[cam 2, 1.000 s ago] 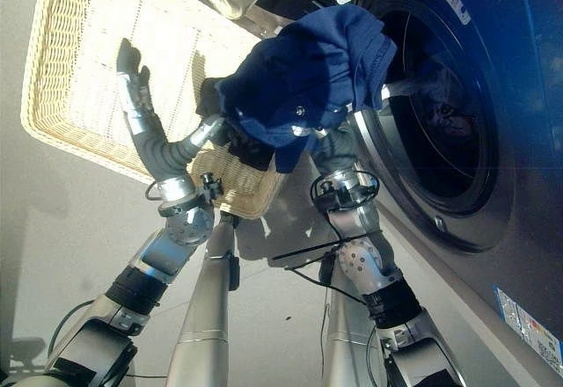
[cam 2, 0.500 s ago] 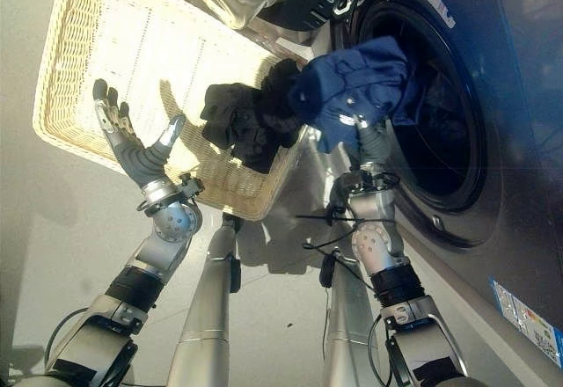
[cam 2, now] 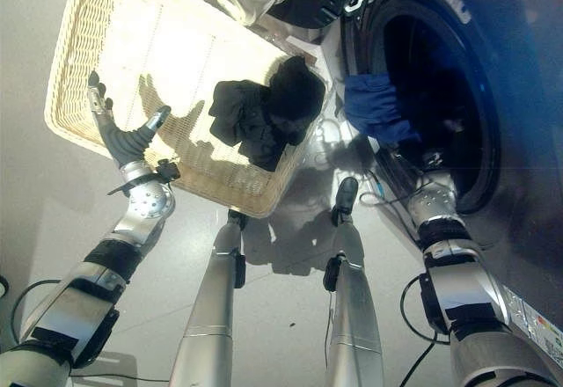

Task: Put the clothes into the washing machine.

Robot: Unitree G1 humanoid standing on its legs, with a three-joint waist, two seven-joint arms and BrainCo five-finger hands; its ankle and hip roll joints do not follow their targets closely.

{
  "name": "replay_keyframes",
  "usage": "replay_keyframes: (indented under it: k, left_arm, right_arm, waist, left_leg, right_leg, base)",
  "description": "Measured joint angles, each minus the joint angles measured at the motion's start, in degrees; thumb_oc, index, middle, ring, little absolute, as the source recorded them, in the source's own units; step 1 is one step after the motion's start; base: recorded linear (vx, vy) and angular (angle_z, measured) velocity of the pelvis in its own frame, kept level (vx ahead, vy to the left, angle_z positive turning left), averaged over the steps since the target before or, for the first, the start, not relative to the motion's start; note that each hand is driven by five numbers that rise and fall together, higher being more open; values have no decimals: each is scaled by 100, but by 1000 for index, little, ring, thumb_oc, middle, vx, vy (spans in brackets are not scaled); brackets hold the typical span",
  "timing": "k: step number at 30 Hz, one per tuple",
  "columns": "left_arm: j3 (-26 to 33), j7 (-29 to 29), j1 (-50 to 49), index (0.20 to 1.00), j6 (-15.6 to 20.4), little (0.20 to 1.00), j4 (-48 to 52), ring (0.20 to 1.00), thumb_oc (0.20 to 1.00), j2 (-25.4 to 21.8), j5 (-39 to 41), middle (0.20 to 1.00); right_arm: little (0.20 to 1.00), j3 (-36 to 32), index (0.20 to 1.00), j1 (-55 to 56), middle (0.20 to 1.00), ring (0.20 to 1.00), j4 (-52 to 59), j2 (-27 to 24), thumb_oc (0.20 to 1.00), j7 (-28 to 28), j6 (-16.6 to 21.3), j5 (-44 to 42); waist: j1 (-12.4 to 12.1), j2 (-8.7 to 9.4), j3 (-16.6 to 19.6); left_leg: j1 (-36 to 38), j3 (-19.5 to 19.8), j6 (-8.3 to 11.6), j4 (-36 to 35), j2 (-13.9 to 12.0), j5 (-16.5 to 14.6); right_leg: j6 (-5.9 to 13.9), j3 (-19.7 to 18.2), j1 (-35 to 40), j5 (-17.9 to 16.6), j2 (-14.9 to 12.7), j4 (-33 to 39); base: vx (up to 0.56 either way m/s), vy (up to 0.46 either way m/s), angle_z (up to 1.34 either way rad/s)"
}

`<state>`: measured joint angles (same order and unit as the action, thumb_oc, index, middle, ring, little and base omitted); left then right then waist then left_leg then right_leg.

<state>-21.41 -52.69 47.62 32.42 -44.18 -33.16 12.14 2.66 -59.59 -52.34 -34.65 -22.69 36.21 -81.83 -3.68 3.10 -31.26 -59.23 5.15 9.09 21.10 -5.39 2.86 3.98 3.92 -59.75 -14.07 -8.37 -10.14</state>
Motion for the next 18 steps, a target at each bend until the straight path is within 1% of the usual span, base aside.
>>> replay_keyframes:
  k: [2,3,4,5,6,9,11,12,13,16,17,18]
  left_arm:
    - [-17,81,-116,1000,-119,1000,-14,1000,1000,-172,24,1000]
    - [-11,125,-129,1000,-161,1000,-17,1000,1000,-211,55,1000]
    - [2,218,-134,1000,-201,1000,-19,1000,1000,-286,148,1000]
    - [14,294,-135,1000,-209,1000,-20,1000,1000,-350,241,1000]
    - [27,331,-98,1000,-224,1000,-19,1000,1000,-376,274,1000]
    - [32,546,50,1000,-320,1000,-74,1000,1000,-417,370,1000]
    - [17,730,235,1000,-355,1000,-231,1000,1000,-401,382,1000]
    - [16,766,268,1000,-362,1000,-243,1000,1000,-422,385,1000]
    - [9,826,331,1000,-394,1000,-297,1000,1000,-442,386,1000]
    - [-14,899,418,1000,-414,1000,-393,1000,1000,-458,386,1000]
    - [-145,898,467,1000,-455,1000,-439,1000,1000,-462,392,1000]
    - [-233,891,500,1000,-465,1000,-435,1000,1000,-470,393,1000]
  right_arm:
    - [200,-52,200,-35,200,200,270,-55,200,-560,586,336]
    - [300,-55,300,-26,300,300,284,-66,300,-734,651,495]
    - [457,-55,457,1,457,457,297,-65,457,-1052,676,717]
    - [1000,-55,1000,18,1000,1000,295,-65,1000,-1206,666,874]
    - [1000,-55,1000,22,1000,1000,296,-70,1000,-1251,619,969]
    - [1000,-28,1000,13,1000,1000,204,-69,1000,-1200,284,1204]
    - [1000,55,1000,-41,1000,1000,-176,-68,1000,-1045,-169,1408]
    - [1000,92,1000,-53,1000,1000,-281,-75,1000,-1008,-325,1535]
    - [1000,415,1000,-116,1000,1000,-613,-147,1000,-981,-636,1792]
    - [1000,833,1000,-150,1000,1000,-1011,-229,1000,-984,-1342,2576]
    - [1000,1357,1000,-189,1000,1000,-1313,-324,1000,-1039,-1868,3123]
    - [1000,1654,1000,-265,1000,1000,-1422,-366,1000,-1087,-2163,3352]
  waist:
    - [14,7,-4]
    - [20,13,-8]
    - [16,18,-10]
    - [19,20,-11]
    - [31,34,-18]
    - [66,39,-21]
    - [86,42,-22]
    - [87,42,-22]
    - [96,44,-22]
    - [116,49,-20]
    - [119,51,-18]
    - [119,53,-17]
  left_leg:
    - [-77,-8,-5,109,1,-52]
    - [-85,-10,-14,144,-6,-77]
    - [-122,-28,-34,253,-8,-146]
    - [-169,-25,-50,358,-14,-203]
    - [-184,-24,-61,403,-15,-227]
    - [-282,-17,-115,662,-19,-362]
    - [-282,2,-136,750,-10,-394]
    - [-284,27,-137,759,-4,-395]
    - [-283,56,-138,771,7,-393]
    - [-282,125,-152,774,31,-398]
    - [-284,154,-173,750,38,-394]
    - [-299,187,-174,719,47,-380]
  right_leg:
    - [18,-11,-3,-47,0,67]
    - [24,-20,0,-51,1,68]
    - [36,-31,1,-58,0,69]
    - [20,-35,2,-90,2,69]
    - [26,-37,7,-96,4,70]
    - [66,-43,47,-136,-1,70]
    - [90,-28,129,-137,-9,76]
    - [101,-16,153,-148,-12,97]
    - [106,3,190,-156,-15,117]
    - [106,56,246,-152,-26,146]
    - [113,107,272,-147,-33,164]
    - [130,139,281,-136,-35,198]
  base:
    - [-9,5,-4]
    - [-9,11,-8]
    - [-7,16,-9]
    - [-2,11,-9]
    - [0,10,-7]
    - [14,-47,-4]
    - [7,-70,3]
    - [8,-71,7]
    - [13,-49,6]
    - [11,-80,7]
    - [12,-88,8]
    - [6,-85,13]
